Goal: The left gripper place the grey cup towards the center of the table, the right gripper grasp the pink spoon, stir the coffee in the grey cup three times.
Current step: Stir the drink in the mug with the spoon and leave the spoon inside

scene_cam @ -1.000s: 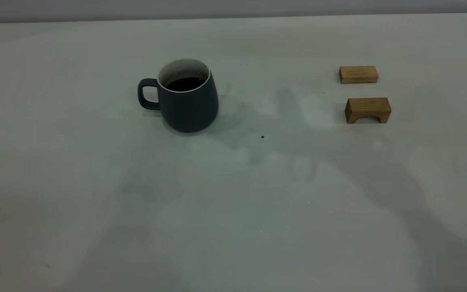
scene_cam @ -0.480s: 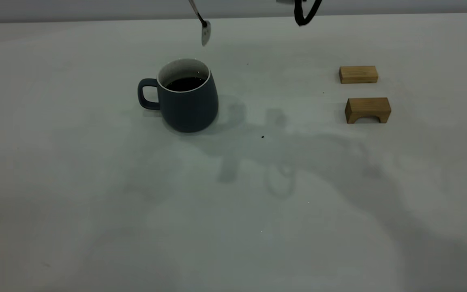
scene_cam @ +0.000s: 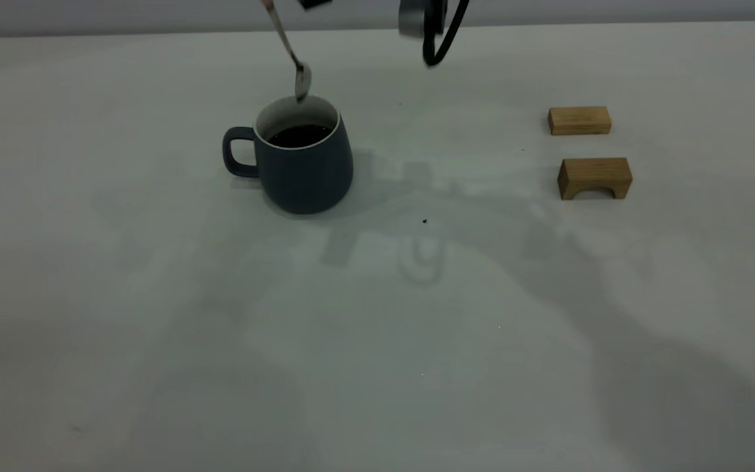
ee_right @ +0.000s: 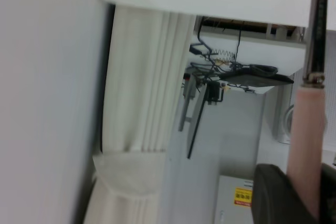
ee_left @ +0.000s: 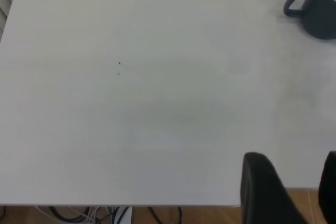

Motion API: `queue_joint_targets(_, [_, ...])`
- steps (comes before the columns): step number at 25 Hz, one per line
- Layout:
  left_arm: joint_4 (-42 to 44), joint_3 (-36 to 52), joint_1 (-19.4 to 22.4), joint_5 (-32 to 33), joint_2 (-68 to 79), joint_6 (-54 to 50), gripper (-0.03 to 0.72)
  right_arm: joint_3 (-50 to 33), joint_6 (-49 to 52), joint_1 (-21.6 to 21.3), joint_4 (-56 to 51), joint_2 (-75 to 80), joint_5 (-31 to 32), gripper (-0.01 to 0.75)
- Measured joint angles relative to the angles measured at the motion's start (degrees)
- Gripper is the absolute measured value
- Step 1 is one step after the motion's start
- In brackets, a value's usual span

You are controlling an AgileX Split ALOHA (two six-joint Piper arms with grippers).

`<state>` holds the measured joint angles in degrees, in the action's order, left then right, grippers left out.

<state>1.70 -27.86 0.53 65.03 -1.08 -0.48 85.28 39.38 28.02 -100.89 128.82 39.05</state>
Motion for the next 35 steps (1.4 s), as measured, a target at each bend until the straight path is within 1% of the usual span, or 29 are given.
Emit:
queue_joint_targets(5, [0.0,0.0,0.0,0.0,0.0,0.0,0.337,5.61,1.16,0.0,0.05,6.24,2.34,0.136])
queue_joint_targets(12, [0.0,0.0,0.0,0.0,0.0,0.0,0.337,11.0,4.13,0.0,0.05,14.32,1.8,0.136])
queue_joint_targets(17, [0.0,0.0,0.0,0.0,0.0,0.0,0.337,16.17,2.23,-0.69,0.32,17.8,1.78,0.136])
queue_joint_targets(20, [0.0,0.0,0.0,0.0,0.0,0.0,0.337,15.76,2.72,-2.53,1.78,18.2,3.97,0.136])
queue_joint_targets(22, [0.0,0.0,0.0,0.0,0.0,0.0,0.337,14.45,6.34,-3.65,2.49,18.38,6.54,0.136])
queue_joint_targets(25, [0.0,0.0,0.0,0.0,0.0,0.0,0.337,13.94,9.83,-3.2,2.3,18.42,9.28,0.136])
queue_joint_targets(27, [0.0,0.0,0.0,0.0,0.0,0.0,0.337,14.3,7.86,-2.02,1.02,18.42,9.37,0.136])
queue_joint_targets(30, [0.0,0.0,0.0,0.0,0.0,0.0,0.337,15.35,0.73,-1.02,0.56,18.42,6.84,0.136])
queue_joint_targets(32, [0.0,0.0,0.0,0.0,0.0,0.0,0.337,15.53,-2.18,-1.62,0.6,18.42,6.51,0.136])
queue_joint_targets(35, [0.0,0.0,0.0,0.0,0.0,0.0,0.337,15.03,-0.09,-3.9,2.04,18.42,8.79,0.136])
